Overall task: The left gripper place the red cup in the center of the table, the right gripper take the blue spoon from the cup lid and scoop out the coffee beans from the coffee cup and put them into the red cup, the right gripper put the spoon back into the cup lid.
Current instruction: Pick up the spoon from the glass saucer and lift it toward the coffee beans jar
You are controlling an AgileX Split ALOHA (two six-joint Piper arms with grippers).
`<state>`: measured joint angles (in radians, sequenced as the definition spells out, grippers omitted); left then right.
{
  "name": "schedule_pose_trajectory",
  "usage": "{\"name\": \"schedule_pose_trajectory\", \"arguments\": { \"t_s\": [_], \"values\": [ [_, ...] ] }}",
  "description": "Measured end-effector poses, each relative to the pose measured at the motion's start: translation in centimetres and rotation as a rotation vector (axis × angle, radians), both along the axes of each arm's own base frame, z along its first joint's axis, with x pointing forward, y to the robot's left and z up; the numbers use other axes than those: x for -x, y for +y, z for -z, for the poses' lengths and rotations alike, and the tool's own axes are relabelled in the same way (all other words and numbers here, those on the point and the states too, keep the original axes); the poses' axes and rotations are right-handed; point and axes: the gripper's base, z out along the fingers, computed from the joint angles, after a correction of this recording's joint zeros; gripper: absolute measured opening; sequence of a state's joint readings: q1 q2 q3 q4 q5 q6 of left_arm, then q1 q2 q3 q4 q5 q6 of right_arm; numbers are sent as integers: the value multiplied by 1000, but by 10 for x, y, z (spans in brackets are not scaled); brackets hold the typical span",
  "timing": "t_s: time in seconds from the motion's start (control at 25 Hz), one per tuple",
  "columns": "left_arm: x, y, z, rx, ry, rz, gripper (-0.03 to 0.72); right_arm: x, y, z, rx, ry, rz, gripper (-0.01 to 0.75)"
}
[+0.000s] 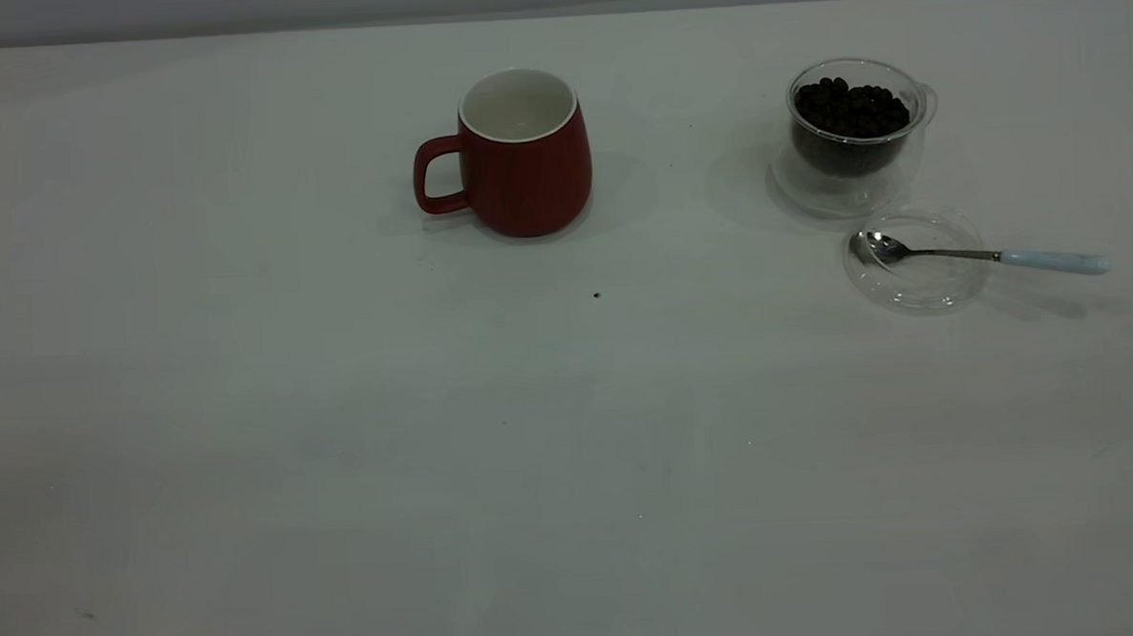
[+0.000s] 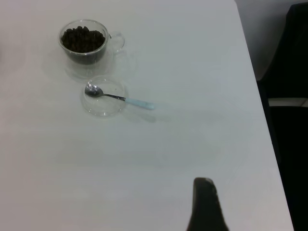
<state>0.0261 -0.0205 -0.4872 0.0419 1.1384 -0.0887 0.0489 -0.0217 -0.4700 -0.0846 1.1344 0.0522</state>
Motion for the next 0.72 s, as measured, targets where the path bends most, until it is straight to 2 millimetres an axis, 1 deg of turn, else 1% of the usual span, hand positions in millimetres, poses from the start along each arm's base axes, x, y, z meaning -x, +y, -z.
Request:
{"name": "schedule_pose_trajectory", "arguments": {
  "t_s": [0.32,0.48,0.6,0.72],
  "values": [
    [0,0,0,0,1,0,445,0,1,0,-10,0,-4,550],
    [0,0,0,0,1,0,445,-1,5,0,-112,7,7,550],
    [0,0,0,0,1,0,445,-7,7,0,-150,49,8,551],
    [0,0,0,0,1,0,445,-19,8,-1,-152,125,11,578]
  ]
}}
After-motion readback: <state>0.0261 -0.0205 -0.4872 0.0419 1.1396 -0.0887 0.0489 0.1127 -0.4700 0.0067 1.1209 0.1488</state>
